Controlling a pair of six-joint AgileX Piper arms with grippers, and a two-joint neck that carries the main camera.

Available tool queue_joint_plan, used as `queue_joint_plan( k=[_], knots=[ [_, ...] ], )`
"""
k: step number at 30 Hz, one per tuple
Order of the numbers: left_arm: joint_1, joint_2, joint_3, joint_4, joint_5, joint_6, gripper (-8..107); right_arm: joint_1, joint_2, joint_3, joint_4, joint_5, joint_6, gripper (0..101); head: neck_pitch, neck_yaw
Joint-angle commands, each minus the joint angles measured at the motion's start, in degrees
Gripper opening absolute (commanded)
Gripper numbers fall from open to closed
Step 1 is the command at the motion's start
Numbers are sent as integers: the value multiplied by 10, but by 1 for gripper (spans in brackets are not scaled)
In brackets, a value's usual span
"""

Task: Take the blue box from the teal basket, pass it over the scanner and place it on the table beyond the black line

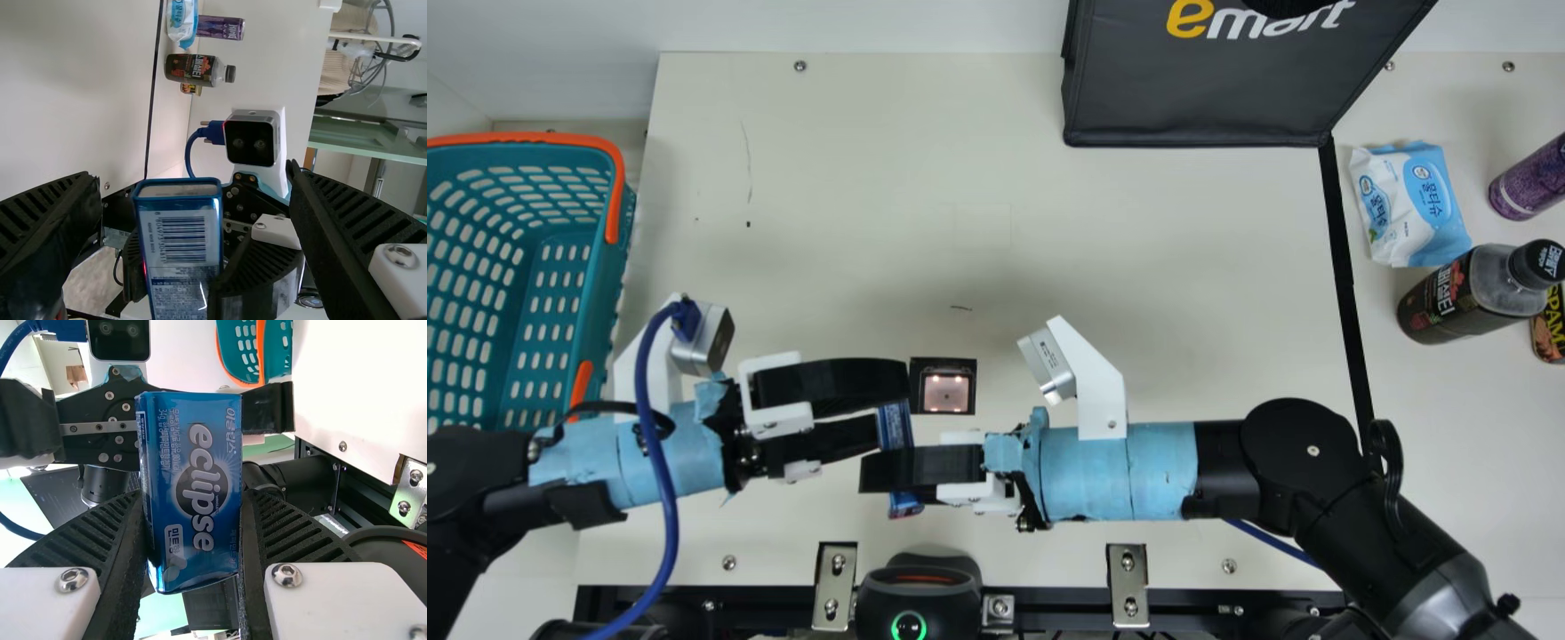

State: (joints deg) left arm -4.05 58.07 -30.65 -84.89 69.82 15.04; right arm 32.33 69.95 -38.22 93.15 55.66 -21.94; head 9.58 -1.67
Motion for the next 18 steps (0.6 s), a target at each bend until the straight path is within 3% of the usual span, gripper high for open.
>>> queue_joint_plan(
  k=[1, 9, 18],
  knots=[
    [1, -1, 0, 5, -4, -2, 90, 0, 0, 0, 0, 0, 0, 0, -17, 1],
    [25, -14, 3, 36, -28, -23, 90, 0, 0, 0, 0, 0, 0, 0, -17, 1],
    [113, -49, -6, 117, -43, -63, 90, 0, 0, 0, 0, 0, 0, 0, -17, 1]
  ],
)
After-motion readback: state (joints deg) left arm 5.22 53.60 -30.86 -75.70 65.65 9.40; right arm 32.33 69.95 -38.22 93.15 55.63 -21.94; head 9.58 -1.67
